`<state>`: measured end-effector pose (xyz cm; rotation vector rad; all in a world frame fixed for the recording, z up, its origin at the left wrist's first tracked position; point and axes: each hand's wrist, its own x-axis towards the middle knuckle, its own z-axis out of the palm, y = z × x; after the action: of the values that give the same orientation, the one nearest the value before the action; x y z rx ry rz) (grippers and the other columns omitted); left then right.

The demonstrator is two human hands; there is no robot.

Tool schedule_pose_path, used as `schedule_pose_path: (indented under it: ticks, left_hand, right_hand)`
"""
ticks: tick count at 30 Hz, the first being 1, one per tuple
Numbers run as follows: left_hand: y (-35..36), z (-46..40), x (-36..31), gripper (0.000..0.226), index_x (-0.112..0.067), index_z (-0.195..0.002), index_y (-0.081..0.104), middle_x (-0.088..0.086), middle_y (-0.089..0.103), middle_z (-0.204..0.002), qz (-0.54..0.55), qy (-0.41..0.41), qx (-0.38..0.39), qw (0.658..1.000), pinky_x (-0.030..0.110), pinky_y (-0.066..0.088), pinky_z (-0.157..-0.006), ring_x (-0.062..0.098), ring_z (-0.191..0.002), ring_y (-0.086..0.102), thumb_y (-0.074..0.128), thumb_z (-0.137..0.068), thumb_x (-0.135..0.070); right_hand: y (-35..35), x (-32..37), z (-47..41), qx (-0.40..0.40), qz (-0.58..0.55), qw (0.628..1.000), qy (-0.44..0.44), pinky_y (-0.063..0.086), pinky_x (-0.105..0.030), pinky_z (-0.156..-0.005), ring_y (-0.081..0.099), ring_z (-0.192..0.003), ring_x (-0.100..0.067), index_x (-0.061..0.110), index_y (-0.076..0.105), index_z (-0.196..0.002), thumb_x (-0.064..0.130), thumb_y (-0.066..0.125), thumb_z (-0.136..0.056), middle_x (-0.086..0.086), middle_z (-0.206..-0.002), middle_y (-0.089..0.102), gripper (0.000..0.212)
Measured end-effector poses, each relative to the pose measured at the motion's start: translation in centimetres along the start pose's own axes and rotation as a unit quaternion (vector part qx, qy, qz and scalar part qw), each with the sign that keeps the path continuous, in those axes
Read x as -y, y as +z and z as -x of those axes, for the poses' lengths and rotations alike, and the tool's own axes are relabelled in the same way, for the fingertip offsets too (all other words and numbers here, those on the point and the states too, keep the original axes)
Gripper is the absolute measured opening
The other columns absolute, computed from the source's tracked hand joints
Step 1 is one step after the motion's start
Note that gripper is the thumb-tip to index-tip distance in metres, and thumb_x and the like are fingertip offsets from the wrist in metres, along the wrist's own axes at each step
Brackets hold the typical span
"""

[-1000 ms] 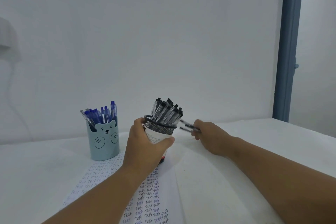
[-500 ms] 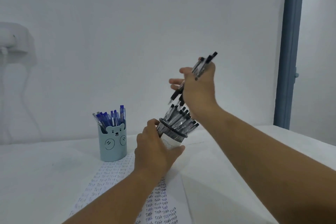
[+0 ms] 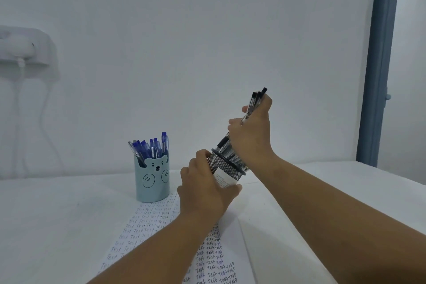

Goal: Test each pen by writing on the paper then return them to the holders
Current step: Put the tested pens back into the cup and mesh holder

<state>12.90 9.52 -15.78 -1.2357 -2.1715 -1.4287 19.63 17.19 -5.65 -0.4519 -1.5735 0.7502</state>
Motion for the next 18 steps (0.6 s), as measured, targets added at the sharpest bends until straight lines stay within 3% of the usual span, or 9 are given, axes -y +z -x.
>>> schedule_pose_path:
  ticks: [3,5,10,14,16,18]
  left_hand:
    - [0.1,0.0,0.2,0.089,-0.031,-0.126,0.036,-0.007,0.052,-0.112,0.008,-0.003,-0.005,1.0,0.049,0.053,-0.088,0.02,-0.109,0.048,0.087,-0.058,-0.055]
    - [0.3,-0.1,0.5,0.086,-0.033,-0.121,0.036,-0.008,0.055,-0.109,0.027,-0.011,-0.013,0.999,0.05,0.055,-0.084,0.021,-0.105,0.053,0.086,-0.055,-0.057]
    - [0.3,-0.2,0.8,0.085,-0.037,-0.116,0.032,-0.009,0.054,-0.108,0.049,-0.02,-0.019,0.998,0.049,0.056,-0.083,0.021,-0.103,0.055,0.085,-0.052,-0.058]
    - [0.3,-0.3,1.1,0.084,-0.038,-0.114,0.031,-0.009,0.056,-0.108,0.058,-0.029,-0.023,0.998,0.049,0.056,-0.083,0.022,-0.103,0.056,0.083,-0.051,-0.059]
    - [0.3,-0.3,1.0,0.084,-0.038,-0.114,0.032,-0.009,0.057,-0.108,0.06,-0.032,-0.02,0.997,0.049,0.056,-0.084,0.022,-0.104,0.056,0.082,-0.05,-0.059]
    - [0.3,-0.3,1.0,0.084,-0.039,-0.113,0.032,-0.009,0.059,-0.108,0.064,-0.035,-0.021,0.997,0.048,0.056,-0.083,0.022,-0.103,0.058,0.079,-0.047,-0.062]
  right_hand:
    - [-0.7,-0.4,-0.1,0.039,0.016,0.999,0.02,0.052,-0.02,-0.059,0.063,-0.082,-0.018,0.029,0.031,-0.115,0.001,0.059,-0.087,0.001,-0.1,0.053,0.049]
    - [-0.9,-0.6,0.0,0.078,0.025,0.996,0.042,0.049,-0.018,-0.065,0.063,-0.081,-0.014,0.024,0.044,-0.114,0.008,0.068,-0.085,0.003,-0.095,0.059,0.04]
    - [-0.6,-1.1,0.5,0.08,0.05,0.991,0.091,0.053,-0.041,-0.091,0.066,-0.091,-0.015,0.025,0.056,-0.103,0.04,0.068,-0.087,0.009,-0.092,0.065,0.025]
    - [-0.6,-1.0,0.8,0.068,-0.049,0.972,0.219,0.053,-0.048,-0.092,0.069,-0.091,-0.028,0.021,0.065,-0.088,0.076,0.034,-0.082,0.0,-0.084,0.071,0.063]
    - [-0.5,-1.3,0.9,0.079,-0.018,0.969,0.232,0.05,-0.052,-0.095,0.064,-0.097,-0.029,0.02,0.06,-0.092,0.084,0.03,-0.067,0.0,-0.087,0.068,0.075]
    - [-0.7,-1.4,1.0,0.11,0.032,0.967,0.227,0.046,-0.054,-0.1,0.059,-0.105,-0.03,0.021,0.056,-0.102,0.081,0.036,-0.067,0.001,-0.096,0.065,0.072]
